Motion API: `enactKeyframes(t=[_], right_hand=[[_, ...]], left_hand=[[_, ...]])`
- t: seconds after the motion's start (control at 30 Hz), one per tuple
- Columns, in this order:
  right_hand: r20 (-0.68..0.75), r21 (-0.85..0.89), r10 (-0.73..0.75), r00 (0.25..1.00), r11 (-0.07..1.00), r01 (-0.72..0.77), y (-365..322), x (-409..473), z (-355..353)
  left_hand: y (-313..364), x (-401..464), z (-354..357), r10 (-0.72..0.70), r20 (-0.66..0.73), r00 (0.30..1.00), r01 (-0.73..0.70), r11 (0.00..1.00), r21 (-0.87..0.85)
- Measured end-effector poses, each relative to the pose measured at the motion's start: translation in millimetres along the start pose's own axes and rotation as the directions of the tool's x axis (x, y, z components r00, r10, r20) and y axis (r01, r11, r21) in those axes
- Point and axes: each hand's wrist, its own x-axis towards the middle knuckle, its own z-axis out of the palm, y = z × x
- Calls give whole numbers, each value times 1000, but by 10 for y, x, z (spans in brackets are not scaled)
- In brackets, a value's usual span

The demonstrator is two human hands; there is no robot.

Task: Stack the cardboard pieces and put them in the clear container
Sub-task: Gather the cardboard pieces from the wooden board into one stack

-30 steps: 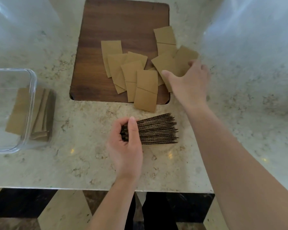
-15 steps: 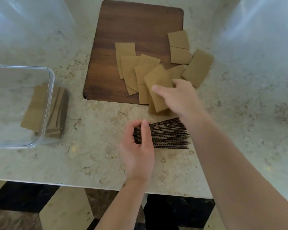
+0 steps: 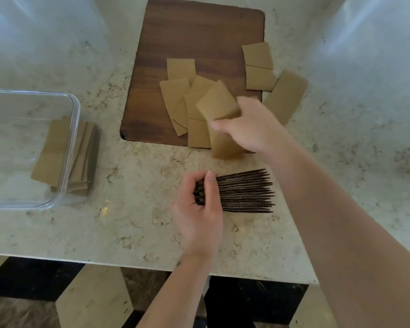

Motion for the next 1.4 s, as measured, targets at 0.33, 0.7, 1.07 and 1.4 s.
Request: enactKeyframes(t=[0.33, 0.7, 1.07, 1.4], right_hand=[[338, -516, -241, 910, 761, 394, 299, -610, -132], [-249, 468, -123, 960, 853, 231, 854, -866, 58], [-234, 500, 12, 972, 859, 109, 844, -835, 319], [-535, 99, 328, 778, 939, -328, 585, 718, -518]], left_hand=[[-56, -5, 3, 24, -14, 1000, -24, 1000, -13], [-2, 3, 25, 40, -16, 999, -40, 999, 30], [40, 33, 89, 21, -153, 988, -31, 998, -61], [20, 7, 22, 108, -75, 991, -106, 994, 26]])
